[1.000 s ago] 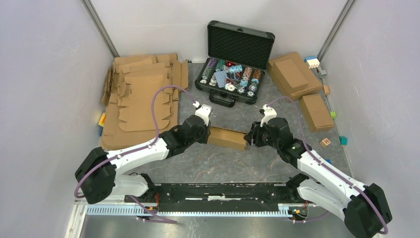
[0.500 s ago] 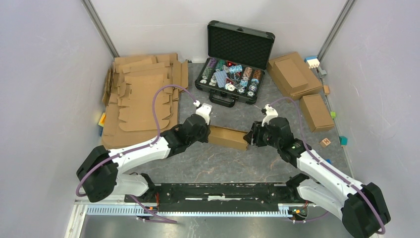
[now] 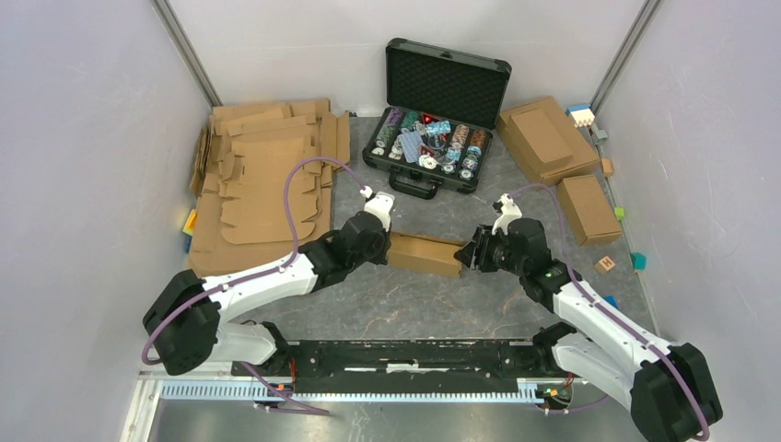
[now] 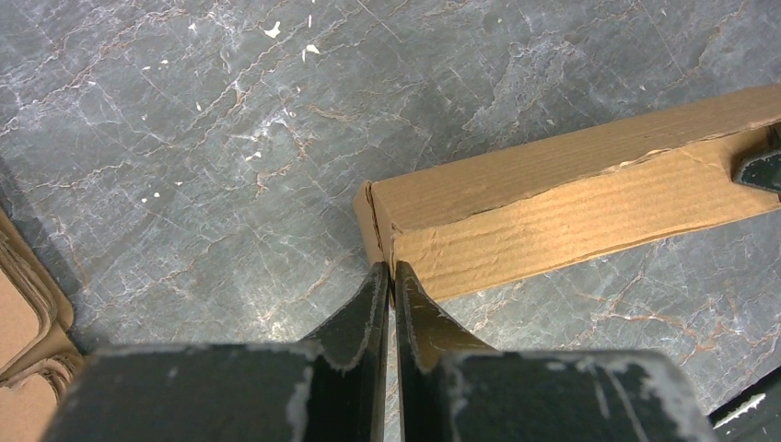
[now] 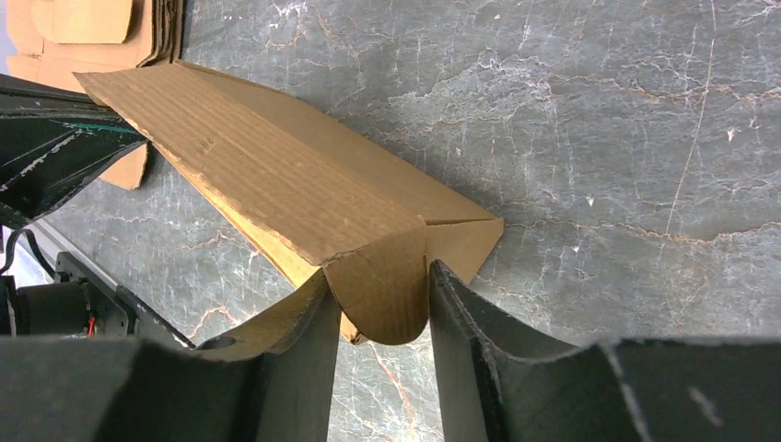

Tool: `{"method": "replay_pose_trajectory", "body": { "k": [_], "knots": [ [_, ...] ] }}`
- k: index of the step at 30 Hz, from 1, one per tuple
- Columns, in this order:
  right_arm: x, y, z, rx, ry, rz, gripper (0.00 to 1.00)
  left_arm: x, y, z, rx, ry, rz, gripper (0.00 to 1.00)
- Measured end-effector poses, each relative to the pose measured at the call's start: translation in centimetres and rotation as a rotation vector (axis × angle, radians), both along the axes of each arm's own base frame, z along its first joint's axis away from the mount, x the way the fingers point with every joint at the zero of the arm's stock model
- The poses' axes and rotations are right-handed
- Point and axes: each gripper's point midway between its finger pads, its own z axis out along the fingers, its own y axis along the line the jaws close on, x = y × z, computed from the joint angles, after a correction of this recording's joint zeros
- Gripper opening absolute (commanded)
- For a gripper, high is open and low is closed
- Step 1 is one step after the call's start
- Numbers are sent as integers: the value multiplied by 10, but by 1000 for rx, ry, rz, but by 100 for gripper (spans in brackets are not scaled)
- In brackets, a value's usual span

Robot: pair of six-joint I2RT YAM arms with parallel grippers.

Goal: Fold the paper box

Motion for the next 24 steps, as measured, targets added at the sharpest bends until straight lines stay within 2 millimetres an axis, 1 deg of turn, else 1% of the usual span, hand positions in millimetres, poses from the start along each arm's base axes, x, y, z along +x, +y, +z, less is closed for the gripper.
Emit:
{"method": "replay_pose_trajectory", "body": {
  "k": [2, 6, 13, 21, 23, 24],
  "knots": [
    [0, -1, 0, 6, 1, -4, 40, 0, 0, 0, 0, 0, 0, 10],
    [0, -2, 1, 15, 0, -10, 30, 0, 0, 0, 0, 0, 0, 10],
    [1, -3, 3, 16, -6, -17, 24, 0, -1, 0, -2, 1, -3, 10],
    [2, -7, 1, -1, 10, -31, 26, 0, -2, 0, 0, 3, -6, 13],
    [3, -8, 2, -13, 21, -37, 29, -1, -3, 1, -1, 3, -10, 13],
    [3, -8, 2, -18, 25, -38, 33, -2, -4, 1, 0, 4, -13, 13]
  ]
}}
